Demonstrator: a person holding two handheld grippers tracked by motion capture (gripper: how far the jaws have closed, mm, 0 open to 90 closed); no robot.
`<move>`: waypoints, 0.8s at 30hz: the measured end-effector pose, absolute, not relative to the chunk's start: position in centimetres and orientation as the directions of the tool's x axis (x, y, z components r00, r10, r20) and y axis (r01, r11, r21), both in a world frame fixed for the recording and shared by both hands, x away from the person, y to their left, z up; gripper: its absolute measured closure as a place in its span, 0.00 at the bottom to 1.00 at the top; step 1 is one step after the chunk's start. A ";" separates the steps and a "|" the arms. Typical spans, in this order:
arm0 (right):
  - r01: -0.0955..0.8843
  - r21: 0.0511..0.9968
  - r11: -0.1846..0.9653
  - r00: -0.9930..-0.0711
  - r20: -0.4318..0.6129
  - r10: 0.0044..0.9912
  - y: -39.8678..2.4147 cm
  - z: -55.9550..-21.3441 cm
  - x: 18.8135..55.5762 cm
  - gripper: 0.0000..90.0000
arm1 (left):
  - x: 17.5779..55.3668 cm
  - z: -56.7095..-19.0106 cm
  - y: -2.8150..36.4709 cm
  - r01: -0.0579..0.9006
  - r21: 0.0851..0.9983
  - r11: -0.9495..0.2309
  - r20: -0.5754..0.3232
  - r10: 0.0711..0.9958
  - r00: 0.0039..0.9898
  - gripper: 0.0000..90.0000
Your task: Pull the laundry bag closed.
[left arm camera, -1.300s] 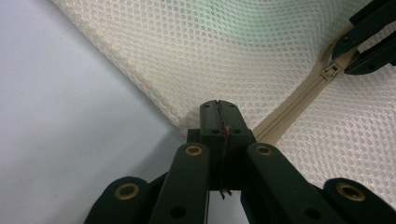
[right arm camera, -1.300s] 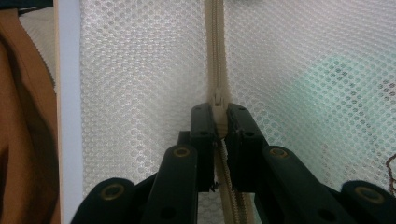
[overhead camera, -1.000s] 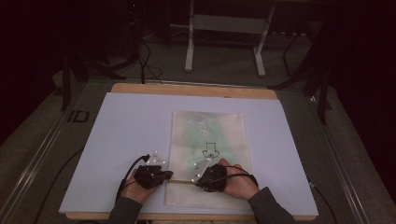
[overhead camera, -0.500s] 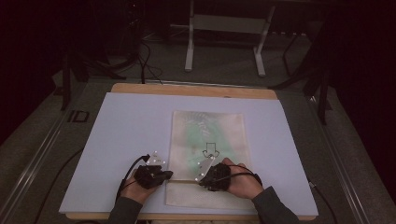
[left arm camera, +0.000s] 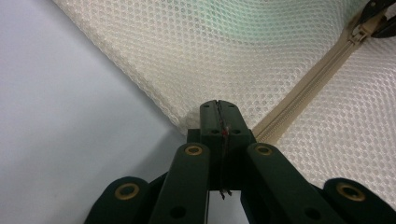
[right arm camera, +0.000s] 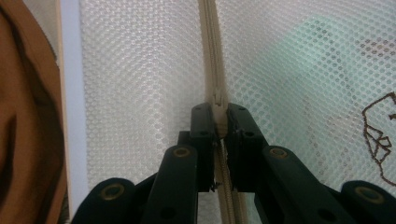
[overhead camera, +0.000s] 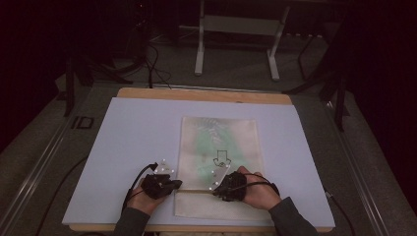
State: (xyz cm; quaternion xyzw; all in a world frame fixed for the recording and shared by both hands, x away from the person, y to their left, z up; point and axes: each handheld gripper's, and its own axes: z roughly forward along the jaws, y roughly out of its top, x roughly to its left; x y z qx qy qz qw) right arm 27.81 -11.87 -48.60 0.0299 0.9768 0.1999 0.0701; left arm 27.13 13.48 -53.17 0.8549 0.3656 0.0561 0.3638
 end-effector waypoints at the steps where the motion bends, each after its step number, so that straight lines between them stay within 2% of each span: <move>1: 0.036 0.394 0.918 -0.988 -0.124 0.092 -12.0 -48.6 27.8 0.92 | 27.1 -53.2 13.5 0.584 0.663 -0.468 -0.170 0.666 0.727 1.00; 24: 0.051 0.400 0.915 -0.986 -0.123 0.109 -13.5 -48.4 27.6 0.92 | 27.0 -53.1 13.3 0.580 0.662 -0.475 -0.155 0.670 0.726 1.00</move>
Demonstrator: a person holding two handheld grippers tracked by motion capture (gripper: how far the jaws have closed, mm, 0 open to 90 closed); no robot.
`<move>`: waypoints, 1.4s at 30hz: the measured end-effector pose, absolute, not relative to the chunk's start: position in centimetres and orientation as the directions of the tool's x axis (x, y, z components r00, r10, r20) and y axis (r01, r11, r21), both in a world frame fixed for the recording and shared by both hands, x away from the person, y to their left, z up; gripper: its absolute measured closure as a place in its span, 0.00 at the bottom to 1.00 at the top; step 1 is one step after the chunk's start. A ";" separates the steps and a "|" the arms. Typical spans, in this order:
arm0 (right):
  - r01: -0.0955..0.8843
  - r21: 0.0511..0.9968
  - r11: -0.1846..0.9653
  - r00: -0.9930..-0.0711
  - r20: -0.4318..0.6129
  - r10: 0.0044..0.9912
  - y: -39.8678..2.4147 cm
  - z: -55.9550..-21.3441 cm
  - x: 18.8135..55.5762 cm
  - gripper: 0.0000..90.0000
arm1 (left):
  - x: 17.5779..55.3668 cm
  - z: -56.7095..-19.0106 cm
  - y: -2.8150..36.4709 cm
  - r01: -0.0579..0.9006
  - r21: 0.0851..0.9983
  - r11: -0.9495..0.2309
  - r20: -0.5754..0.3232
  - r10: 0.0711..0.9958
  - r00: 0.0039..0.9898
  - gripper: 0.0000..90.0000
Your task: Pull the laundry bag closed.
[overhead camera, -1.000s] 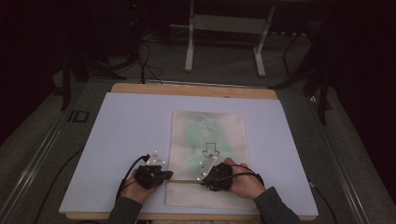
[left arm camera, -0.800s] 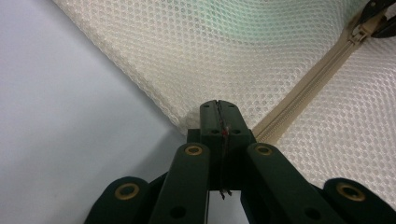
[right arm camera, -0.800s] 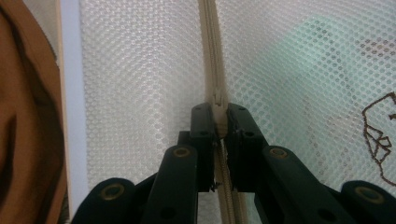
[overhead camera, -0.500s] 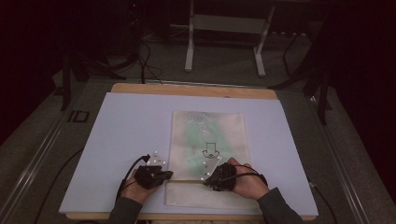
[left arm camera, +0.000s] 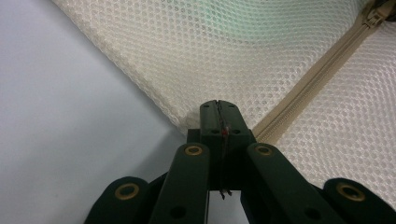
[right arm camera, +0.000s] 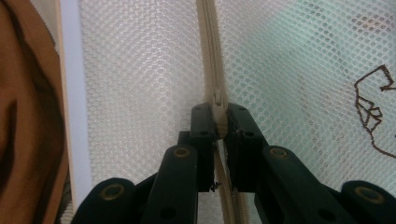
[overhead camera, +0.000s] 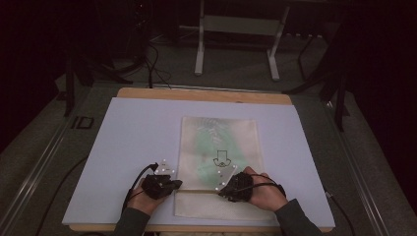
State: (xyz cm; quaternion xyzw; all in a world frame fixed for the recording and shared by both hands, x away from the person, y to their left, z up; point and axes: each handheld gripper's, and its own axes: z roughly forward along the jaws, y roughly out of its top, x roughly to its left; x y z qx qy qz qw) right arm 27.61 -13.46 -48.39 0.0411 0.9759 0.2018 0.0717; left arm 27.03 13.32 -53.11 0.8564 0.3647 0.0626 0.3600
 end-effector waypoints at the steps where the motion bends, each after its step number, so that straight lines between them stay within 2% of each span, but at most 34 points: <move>1: 0.049 0.402 0.914 -0.986 -0.124 0.108 -13.5 -48.4 27.6 0.92 | 27.0 -53.1 13.3 0.579 0.662 -0.475 -0.155 0.670 0.726 1.00; 42: 0.073 0.401 0.913 -0.984 -0.118 0.130 -15.2 -47.9 27.5 0.92 | 27.0 -53.1 13.3 0.576 0.661 -0.480 -0.149 0.669 0.728 1.00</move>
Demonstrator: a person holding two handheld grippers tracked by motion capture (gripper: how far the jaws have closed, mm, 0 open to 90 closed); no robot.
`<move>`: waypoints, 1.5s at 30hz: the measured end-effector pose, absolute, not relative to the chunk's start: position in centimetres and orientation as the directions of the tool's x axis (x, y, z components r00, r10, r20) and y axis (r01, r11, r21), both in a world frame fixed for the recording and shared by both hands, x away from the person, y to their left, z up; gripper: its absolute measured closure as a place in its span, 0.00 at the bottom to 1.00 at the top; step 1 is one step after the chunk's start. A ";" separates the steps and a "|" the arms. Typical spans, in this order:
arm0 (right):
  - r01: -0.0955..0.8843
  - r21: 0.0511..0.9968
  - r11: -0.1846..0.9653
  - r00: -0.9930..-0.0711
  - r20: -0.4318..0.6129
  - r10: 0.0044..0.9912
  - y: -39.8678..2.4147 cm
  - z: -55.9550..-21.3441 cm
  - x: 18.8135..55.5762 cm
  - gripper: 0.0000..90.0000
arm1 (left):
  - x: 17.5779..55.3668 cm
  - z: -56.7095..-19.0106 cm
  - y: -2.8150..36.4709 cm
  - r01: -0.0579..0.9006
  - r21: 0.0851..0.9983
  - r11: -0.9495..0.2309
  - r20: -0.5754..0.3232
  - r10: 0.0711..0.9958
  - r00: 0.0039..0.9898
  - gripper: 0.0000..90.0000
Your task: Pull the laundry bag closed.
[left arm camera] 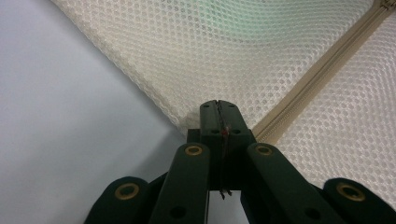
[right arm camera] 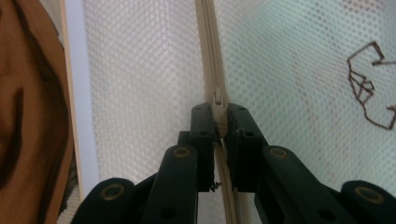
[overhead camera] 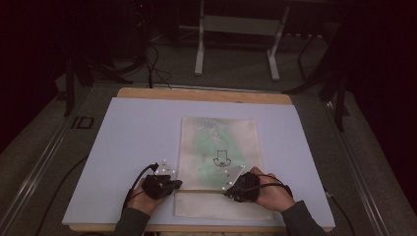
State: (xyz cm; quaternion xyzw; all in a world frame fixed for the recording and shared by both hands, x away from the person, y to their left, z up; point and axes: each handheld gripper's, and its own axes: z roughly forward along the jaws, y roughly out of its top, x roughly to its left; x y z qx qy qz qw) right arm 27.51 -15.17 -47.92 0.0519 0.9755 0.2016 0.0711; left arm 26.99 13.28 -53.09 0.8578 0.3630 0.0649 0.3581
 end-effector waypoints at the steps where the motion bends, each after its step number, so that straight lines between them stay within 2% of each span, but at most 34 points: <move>1: 0.072 0.406 0.911 -0.985 -0.116 0.130 -15.3 -47.9 27.5 0.92 | 27.0 -53.1 13.3 0.577 0.661 -0.480 -0.148 0.670 0.727 1.00; 45: 0.137 0.414 0.900 -0.974 -0.107 0.198 -19.0 -47.9 27.3 0.92 | 27.0 -53.1 13.3 0.575 0.663 -0.481 -0.147 0.669 0.729 1.00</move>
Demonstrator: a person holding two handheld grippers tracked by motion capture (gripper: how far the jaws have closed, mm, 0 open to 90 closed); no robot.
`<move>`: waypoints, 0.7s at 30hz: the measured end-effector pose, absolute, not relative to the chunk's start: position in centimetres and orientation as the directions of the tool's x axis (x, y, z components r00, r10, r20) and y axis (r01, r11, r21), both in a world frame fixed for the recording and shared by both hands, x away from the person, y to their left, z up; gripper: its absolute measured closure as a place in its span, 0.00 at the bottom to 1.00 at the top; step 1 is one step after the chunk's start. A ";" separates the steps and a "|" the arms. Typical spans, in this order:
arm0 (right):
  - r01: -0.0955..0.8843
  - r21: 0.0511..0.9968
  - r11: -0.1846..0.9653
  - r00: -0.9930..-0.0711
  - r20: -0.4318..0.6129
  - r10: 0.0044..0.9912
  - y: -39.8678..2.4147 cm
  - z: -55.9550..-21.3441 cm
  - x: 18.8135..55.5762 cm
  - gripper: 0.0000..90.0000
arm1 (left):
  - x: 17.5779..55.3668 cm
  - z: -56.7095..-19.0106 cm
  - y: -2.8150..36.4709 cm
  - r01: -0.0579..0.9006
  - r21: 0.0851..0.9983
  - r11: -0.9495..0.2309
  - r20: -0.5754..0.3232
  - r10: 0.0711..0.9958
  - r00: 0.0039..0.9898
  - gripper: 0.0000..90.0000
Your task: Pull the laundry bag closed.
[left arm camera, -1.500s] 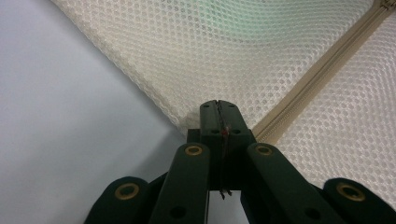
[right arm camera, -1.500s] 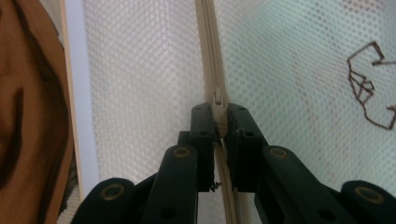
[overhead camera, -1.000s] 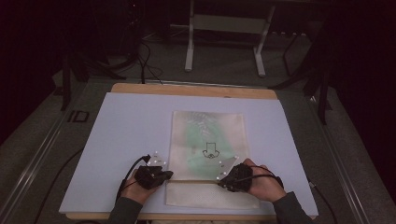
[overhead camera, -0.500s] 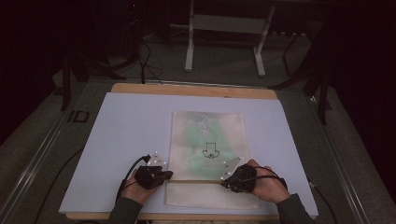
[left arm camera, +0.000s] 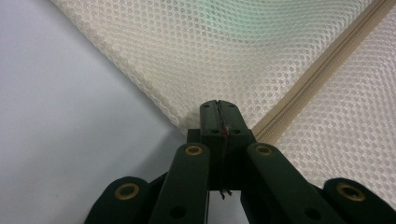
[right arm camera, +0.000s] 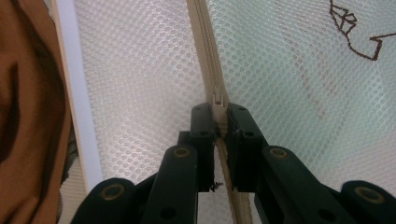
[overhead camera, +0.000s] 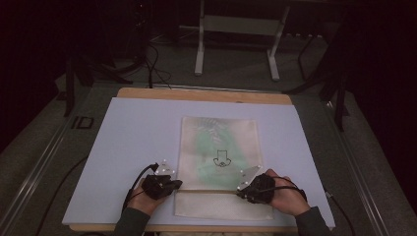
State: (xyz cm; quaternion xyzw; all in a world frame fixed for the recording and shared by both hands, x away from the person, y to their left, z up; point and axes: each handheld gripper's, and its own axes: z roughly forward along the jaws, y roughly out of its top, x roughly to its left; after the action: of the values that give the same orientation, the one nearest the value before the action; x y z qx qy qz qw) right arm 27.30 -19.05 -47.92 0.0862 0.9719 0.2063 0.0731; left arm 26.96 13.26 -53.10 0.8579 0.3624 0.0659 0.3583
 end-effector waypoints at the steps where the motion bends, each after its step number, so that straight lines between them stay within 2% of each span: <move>1: 0.136 0.413 0.900 -0.974 -0.111 0.198 -19.1 -47.9 27.3 0.92 | 27.0 -53.1 13.3 0.575 0.662 -0.481 -0.146 0.669 0.728 1.00; 21: 0.176 0.440 0.881 -0.966 -0.095 0.240 -21.1 -48.0 27.3 0.92 | 27.0 -53.1 13.3 0.573 0.660 -0.486 -0.143 0.668 0.731 1.00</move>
State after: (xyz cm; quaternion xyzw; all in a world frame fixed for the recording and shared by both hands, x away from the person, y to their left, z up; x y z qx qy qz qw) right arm 27.27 -21.11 -48.04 0.1075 0.9669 0.2193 0.0735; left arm 26.97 13.27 -53.07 0.8595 0.3609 0.0664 0.3558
